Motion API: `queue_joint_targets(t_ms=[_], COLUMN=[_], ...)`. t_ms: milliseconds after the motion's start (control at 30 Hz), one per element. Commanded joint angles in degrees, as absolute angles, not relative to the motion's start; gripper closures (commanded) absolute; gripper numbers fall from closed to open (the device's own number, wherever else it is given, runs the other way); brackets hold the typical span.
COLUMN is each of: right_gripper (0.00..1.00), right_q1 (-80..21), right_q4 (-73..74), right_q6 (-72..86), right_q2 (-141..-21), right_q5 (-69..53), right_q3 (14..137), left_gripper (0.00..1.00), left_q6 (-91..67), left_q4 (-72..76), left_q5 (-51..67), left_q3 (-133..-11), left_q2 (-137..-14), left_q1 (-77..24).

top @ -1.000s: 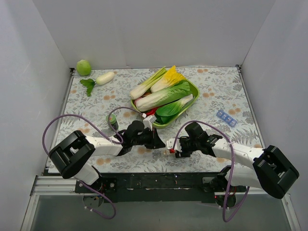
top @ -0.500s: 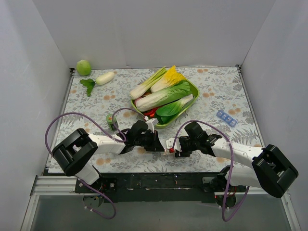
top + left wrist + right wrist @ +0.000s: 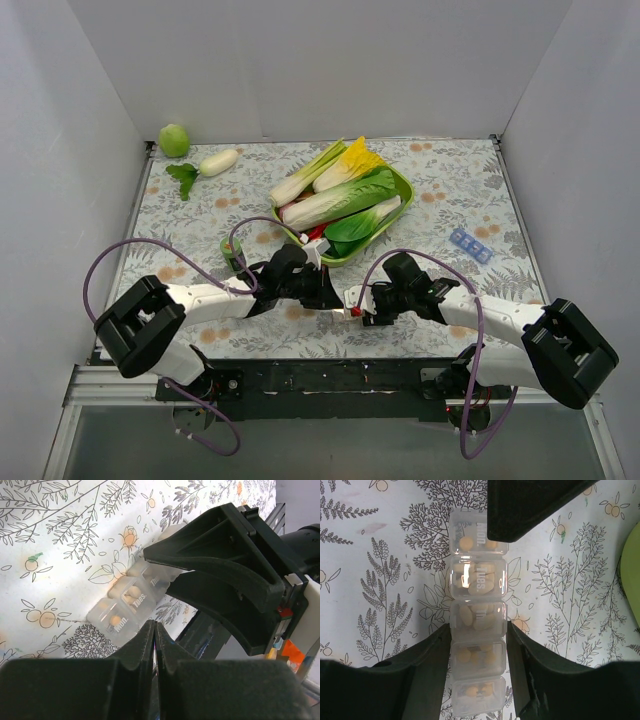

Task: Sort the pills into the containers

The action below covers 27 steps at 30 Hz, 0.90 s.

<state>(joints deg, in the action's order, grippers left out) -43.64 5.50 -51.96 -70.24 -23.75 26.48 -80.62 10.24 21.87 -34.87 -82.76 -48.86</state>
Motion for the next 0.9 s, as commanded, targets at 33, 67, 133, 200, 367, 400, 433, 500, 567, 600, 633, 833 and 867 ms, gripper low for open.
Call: queue_joint_targets(t_ms=[33,67,133,200,367,400,433,500,567,600,633,833,867], right_gripper=[0.46,0.46,0.46,0.46,0.46,0.46,0.46,0.46,0.45,0.45,0.45,0.37,0.34], right_q1=[-43.94,-43.95,-43.94,-43.95,-43.86,-43.94,-43.95,-43.95,-43.86,-43.94,-43.86,-43.94,-43.95], right_q4=[10.37,10.37,10.37,10.37,10.55,10.72,10.72,10.72,10.81,10.81,10.64,10.55,10.63], right_q6=[-52.03,-52.03,-52.03,-52.03,-51.94,-51.86,-51.94,-52.03,-51.86,-51.86,-51.77,-50.8,-50.8], right_q2=[-72.42,-72.51,-72.42,-72.51,-72.51,-72.42,-72.33,-71.98,-72.07,-72.24,-72.25,-71.46,-70.85], right_q5=[-20.21,-20.3,-20.21,-20.13,-20.04,-19.95,-19.95,-19.86,-19.95,-19.86,-19.95,-20.04,-20.39], right_q3=[25.05,25.05,25.05,25.05,25.14,25.05,25.05,24.79,24.78,24.96,25.13,25.93,26.01], left_gripper=[0.98,0.98,0.99,1.0,1.0,1.0,1.0,1.0,1.0,1.0,1.0,0.94,0.92], left_q6=[-80.77,-80.68,-80.68,-81.3,-81.74,-82.09,-82.35,-82.27,-82.18,-82.0,-82.0,-82.79,-82.79], left_q4=[9.76,9.67,9.41,9.49,7.12,7.29,7.29,7.56,7.38,6.69,6.33,3.61,2.99], left_q5=[22.76,22.59,22.15,22.67,23.21,21.9,21.45,21.36,21.18,21.09,21.09,18.55,17.07], left_q3=[-36.91,-36.83,-36.39,-35.16,-34.11,-33.14,-32.79,-32.61,-32.87,-33.39,-34.36,-38.67,-39.8], left_q2=[-80.68,-80.94,-82.34,-84.36,-97.27,-97.64,-97.65,-96.33,-93.53,-92.38,-91.33,-80.7,-79.55], left_q1=[-49.04,-49.04,-49.04,-49.04,-49.04,-49.04,-49.04,-49.04,-49.04,-49.04,-49.04,-48.87,-48.87])
